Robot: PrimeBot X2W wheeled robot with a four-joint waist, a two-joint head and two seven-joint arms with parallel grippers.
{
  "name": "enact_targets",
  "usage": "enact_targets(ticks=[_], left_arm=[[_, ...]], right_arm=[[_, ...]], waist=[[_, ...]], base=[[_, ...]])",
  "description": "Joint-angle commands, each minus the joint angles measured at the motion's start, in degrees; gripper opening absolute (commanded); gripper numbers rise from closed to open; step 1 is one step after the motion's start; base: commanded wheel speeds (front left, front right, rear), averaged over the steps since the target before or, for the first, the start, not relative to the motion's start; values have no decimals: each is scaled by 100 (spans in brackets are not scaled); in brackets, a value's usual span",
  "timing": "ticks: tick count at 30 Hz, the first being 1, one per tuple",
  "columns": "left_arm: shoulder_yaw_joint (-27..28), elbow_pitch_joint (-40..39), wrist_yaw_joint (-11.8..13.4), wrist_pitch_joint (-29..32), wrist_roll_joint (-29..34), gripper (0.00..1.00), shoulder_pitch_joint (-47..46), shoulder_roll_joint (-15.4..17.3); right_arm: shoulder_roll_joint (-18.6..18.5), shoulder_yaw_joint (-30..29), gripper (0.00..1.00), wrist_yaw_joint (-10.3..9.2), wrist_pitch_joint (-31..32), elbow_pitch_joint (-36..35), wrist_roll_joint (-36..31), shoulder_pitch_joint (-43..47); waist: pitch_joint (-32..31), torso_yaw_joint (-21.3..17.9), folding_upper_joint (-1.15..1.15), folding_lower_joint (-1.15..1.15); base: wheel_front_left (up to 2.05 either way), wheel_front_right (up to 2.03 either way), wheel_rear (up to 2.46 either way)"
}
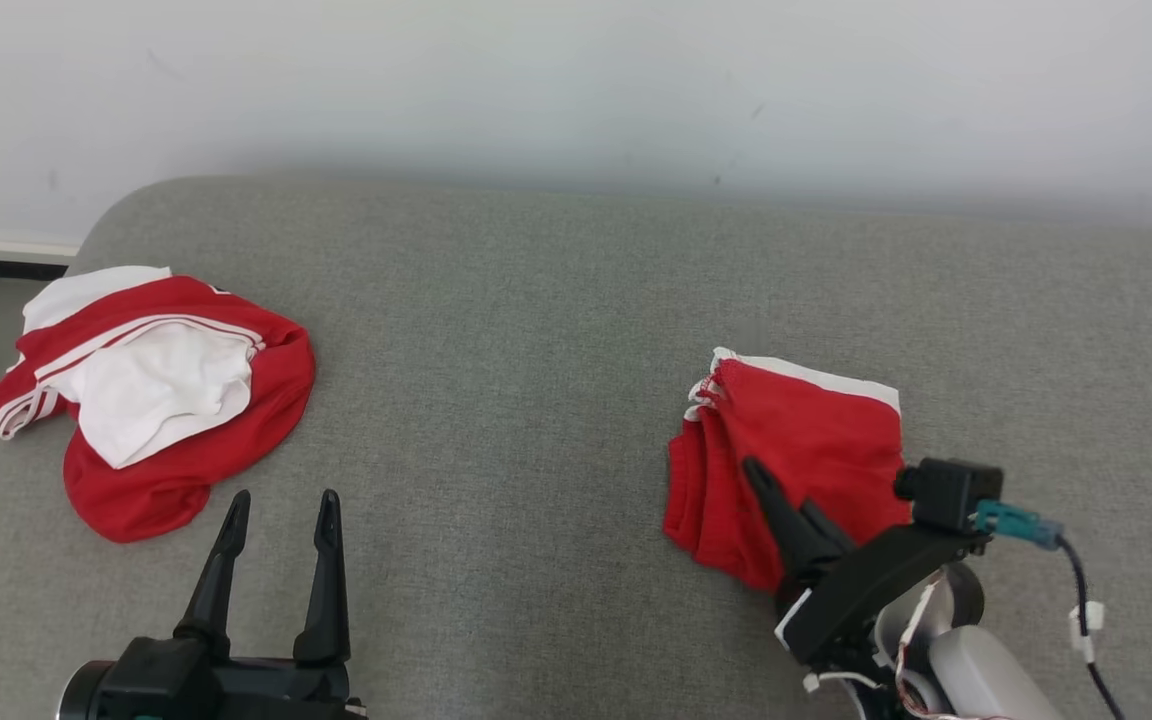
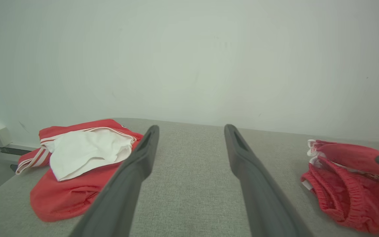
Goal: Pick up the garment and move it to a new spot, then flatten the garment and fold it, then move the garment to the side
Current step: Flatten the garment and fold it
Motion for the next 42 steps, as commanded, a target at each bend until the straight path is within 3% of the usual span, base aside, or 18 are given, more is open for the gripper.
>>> enact_targets(ticks=[1, 8, 9, 10, 19, 28, 35, 42], left_arm=[[-6, 16, 7, -19, -32, 100, -66, -7], [-19, 79, 7, -19, -82, 100, -115, -6], [-26, 89, 7, -19, -80, 100, -122, -6], [-36, 98, 7, -19, -81, 100, -130, -6], [44, 90, 7, -19, -63, 100, -39, -6], [95, 63, 8, -19, -1, 100, 57, -6], [111, 60, 8, -19, 59, 100, 89, -6], [198, 89, 8, -19, 123, 100, 259, -1]], right_arm=[[70, 15, 0, -11, -4, 68, -109, 66], [264, 252, 0, -11, -227, 671, -395, -76], [269, 295, 21, -11, -287, 750, -465, -102], [281, 299, 100, -11, -358, 821, -482, -125], [-24, 108, 100, -11, -984, 612, -516, -269], [-593, -780, 100, -11, -1678, 367, -1115, -67], [-629, -1395, 100, -11, -1835, 443, -1346, 118], [-482, -1486, 100, -11, -1884, 439, -1485, 251]], waist=[[44, 52, 0, 0], [97, 122, 0, 0], [97, 128, 0, 0], [97, 133, 0, 0], [36, 25, 0, 0], [-40, -112, 0, 0], [-81, -116, 0, 0], [-247, -261, 0, 0]], base=[[0, 0, 0], [0, 0, 0], [0, 0, 0], [0, 0, 0], [0, 0, 0], [0, 0, 0], [0, 0, 0], [0, 0, 0]])
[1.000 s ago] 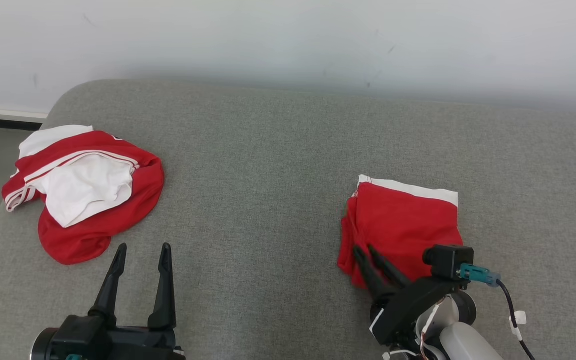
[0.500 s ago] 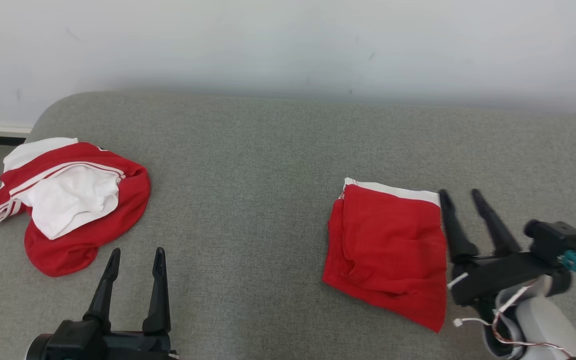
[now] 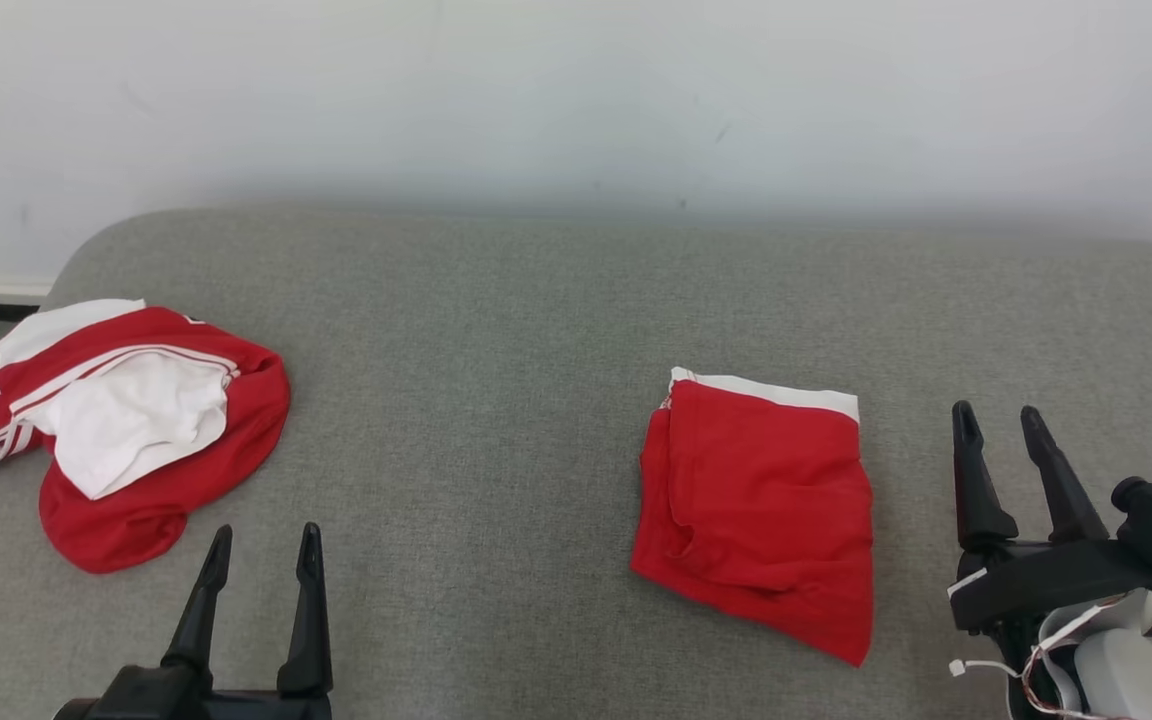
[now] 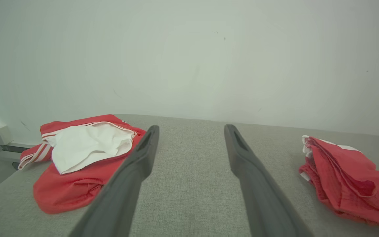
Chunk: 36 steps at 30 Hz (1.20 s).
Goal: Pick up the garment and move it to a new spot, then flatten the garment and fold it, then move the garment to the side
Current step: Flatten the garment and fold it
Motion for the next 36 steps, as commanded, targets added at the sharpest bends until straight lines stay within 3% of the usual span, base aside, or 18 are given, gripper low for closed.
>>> enact_targets(ticks=[1, 22, 36], left_arm=[[14, 10, 9, -19, 36, 100, 87, 4], [266, 137, 9, -19, 143, 100, 463, 206], [383, 285, 9, -19, 268, 100, 551, 272]], right_arm=[[24, -1, 100, -11, -31, -19, -38, 90], [391, 98, 100, -11, -106, -1063, -449, 1302], [511, -9, 100, -11, -102, -1203, -710, 1641]], waist=[[-78, -78, 0, 0], [-358, -809, 0, 0], [-479, -803, 0, 0]], base=[[0, 0, 0], [0, 0, 0], [0, 0, 0]])
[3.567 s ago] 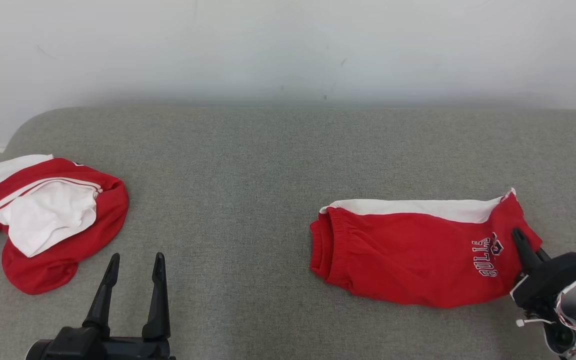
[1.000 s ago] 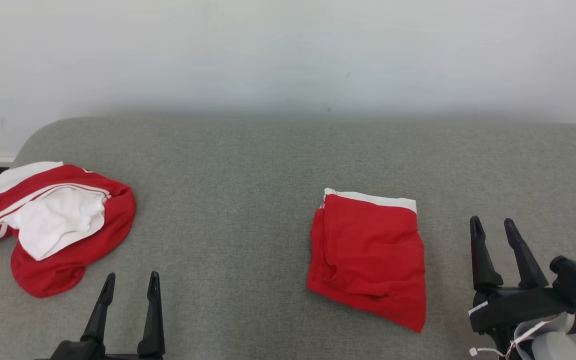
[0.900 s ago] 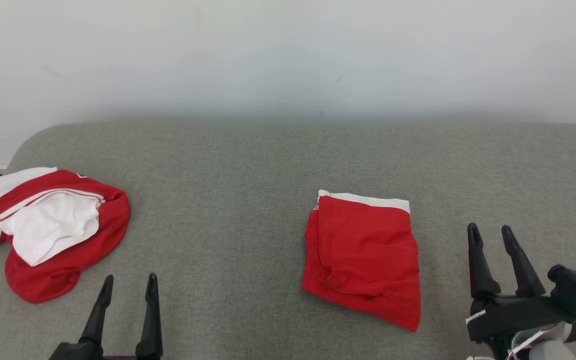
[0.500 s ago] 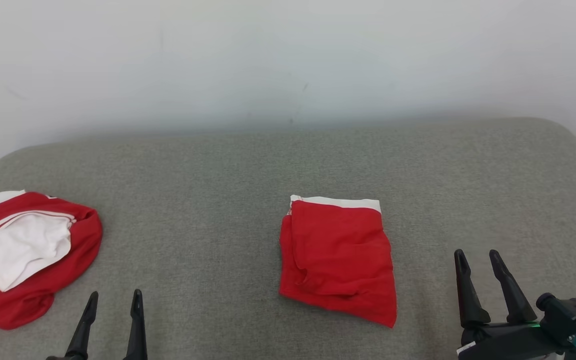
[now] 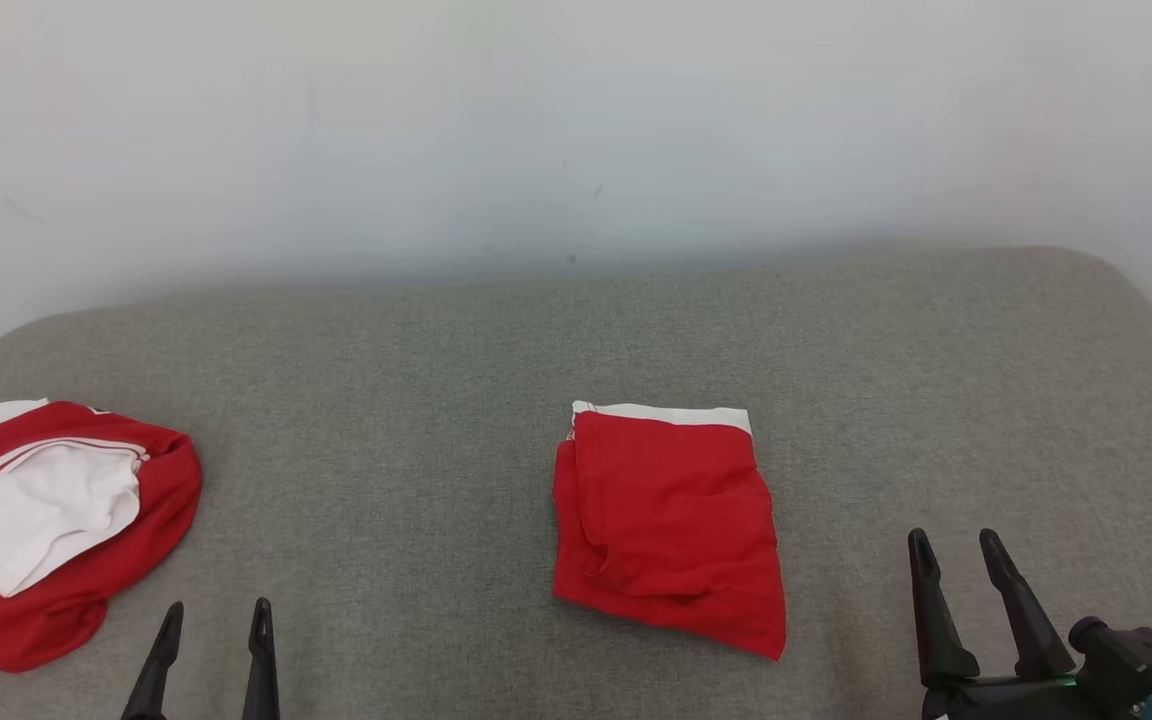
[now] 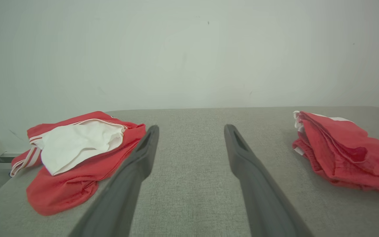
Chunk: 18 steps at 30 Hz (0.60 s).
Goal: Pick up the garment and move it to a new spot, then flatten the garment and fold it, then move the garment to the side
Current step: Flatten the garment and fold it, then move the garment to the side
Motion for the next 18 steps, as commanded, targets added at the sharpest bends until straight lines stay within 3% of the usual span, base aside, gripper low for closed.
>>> enact_targets(ticks=[1, 18], left_arm=[[37, 36, 9, -19, 55, 100, 72, 28], [118, 245, 10, -19, 314, 100, 145, 10]], right_arm=[[27, 3, 100, -11, -23, -12, -80, 72], [86, 76, 100, -11, 25, 23, -433, 94]], waist=[[-28, 42, 0, 0], [-77, 222, 0, 0]], base=[[0, 0, 0], [0, 0, 0]])
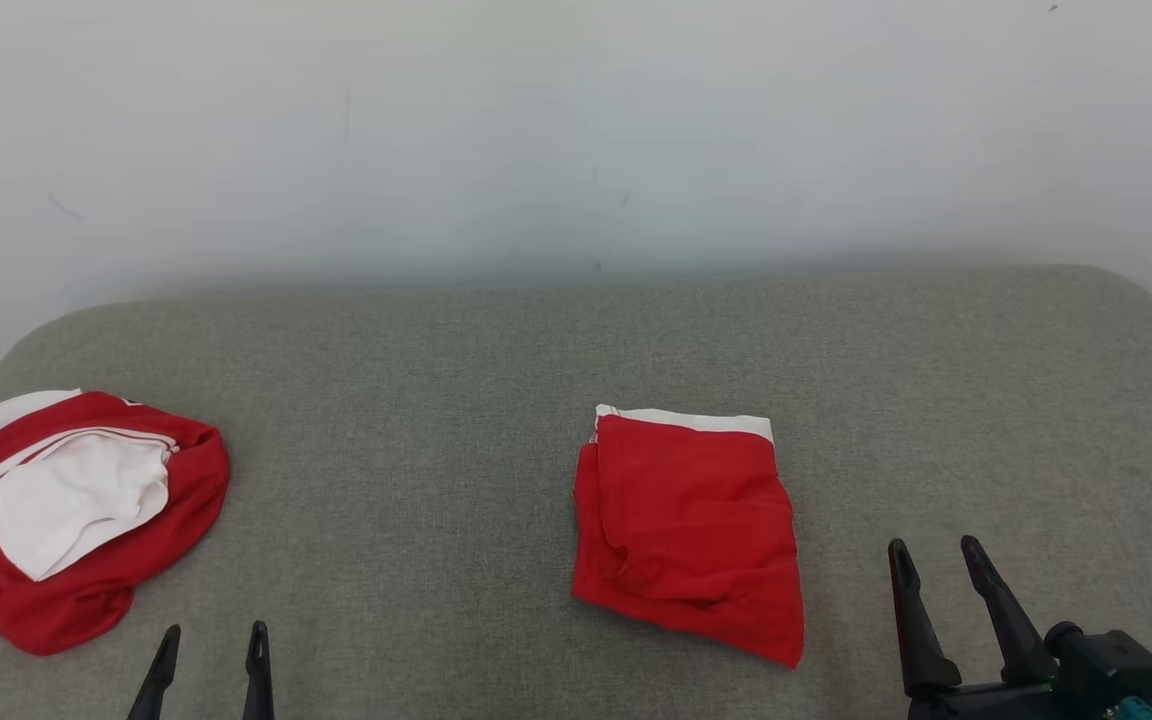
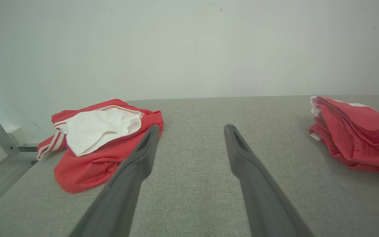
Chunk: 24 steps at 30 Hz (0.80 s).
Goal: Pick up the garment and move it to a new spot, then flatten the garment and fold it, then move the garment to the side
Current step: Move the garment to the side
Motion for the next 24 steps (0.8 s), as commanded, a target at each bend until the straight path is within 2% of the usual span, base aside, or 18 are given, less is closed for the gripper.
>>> enact_targets(ticks=[1, 24], left_arm=[[4, 6, 11, -19, 70, 100, 63, 12], [29, -180, 86, -19, 203, 100, 131, 26]], right_arm=[[33, -8, 100, -11, 17, 8, -29, 48], [239, -84, 100, -11, 187, -64, -363, 112]], waist=[[7, 20, 0, 0], [40, 43, 0, 0]], base=[[0, 0, 0], [0, 0, 0]])
